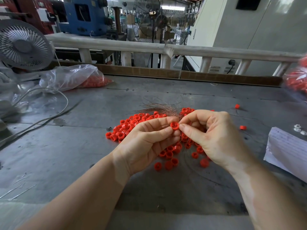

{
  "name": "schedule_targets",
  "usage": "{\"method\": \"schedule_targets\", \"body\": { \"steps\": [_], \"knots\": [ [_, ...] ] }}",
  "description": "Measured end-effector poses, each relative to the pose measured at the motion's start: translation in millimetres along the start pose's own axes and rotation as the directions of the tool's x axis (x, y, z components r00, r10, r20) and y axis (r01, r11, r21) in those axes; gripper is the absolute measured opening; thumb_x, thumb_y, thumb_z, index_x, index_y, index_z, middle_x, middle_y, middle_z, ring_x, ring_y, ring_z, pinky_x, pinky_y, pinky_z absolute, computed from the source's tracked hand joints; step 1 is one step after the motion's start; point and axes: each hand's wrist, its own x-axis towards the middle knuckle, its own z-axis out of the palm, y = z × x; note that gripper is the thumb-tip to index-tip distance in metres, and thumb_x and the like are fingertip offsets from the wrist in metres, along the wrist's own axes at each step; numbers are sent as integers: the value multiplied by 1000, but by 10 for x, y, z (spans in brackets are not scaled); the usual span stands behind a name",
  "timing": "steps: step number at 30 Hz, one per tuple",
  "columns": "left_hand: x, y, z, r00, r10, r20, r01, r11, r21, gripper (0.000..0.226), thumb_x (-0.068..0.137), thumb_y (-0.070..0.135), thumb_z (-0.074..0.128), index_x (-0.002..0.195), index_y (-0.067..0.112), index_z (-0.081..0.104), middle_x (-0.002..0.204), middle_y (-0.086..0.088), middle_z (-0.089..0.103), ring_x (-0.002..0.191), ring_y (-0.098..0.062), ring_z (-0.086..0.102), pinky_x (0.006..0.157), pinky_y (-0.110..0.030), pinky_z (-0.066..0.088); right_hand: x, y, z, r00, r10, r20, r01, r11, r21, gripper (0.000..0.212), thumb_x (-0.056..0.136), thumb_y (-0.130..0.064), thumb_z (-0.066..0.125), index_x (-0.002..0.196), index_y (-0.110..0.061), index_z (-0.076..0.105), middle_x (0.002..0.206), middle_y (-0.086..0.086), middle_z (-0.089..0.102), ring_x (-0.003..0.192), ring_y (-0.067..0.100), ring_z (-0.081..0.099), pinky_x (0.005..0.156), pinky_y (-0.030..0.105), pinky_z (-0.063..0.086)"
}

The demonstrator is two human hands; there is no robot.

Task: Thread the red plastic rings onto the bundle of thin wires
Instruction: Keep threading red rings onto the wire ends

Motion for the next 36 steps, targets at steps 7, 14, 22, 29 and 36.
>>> {"method": "schedule_targets", "body": {
  "steps": [7,14,22,29,36],
  "knots": [
    [6,-3,-2,1000,2,-7,-2,1000,-2,24,69,0,57,81,7,76,76,-10,69,69,-14,69,67,-21,57,2,12,5,1000,-1,-8,1,1000,-8,21,80,-4,71,70,-22,69,53,-5,58,50,2,50,52,11,39],
    [7,2,-3,1000,9,-2,-9,1000,-22,23,70,1,57,82,8,76,76,-8,69,68,-12,68,66,-21,57,5,17,33,997,53,-58,-47,995,92,18,77,-6,73,72,-22,69,68,-2,69,62,5,61,61,15,49],
    [3,-5,-2,1000,3,23,-2,999,-33,24,71,1,57,82,8,76,74,-7,69,69,-12,68,66,-20,56,5,11,16,994,108,4,-105,958,268,16,76,-2,72,70,-17,68,59,-5,65,46,-1,52,47,7,38],
    [5,-23,8,999,-5,38,7,998,-62,23,71,1,58,82,8,76,73,-7,69,68,-11,68,68,-20,57,1,19,24,968,241,61,-245,879,410,12,56,-30,74,65,-23,70,60,5,60,44,8,42,39,16,34],
    [10,-33,-4,1000,4,28,-2,999,-52,23,70,0,58,82,8,76,72,-8,70,67,-12,69,65,-20,56,4,40,57,934,339,112,-346,782,518,10,56,-20,72,62,-16,66,53,0,59,36,4,38,36,14,32]
  ]
}}
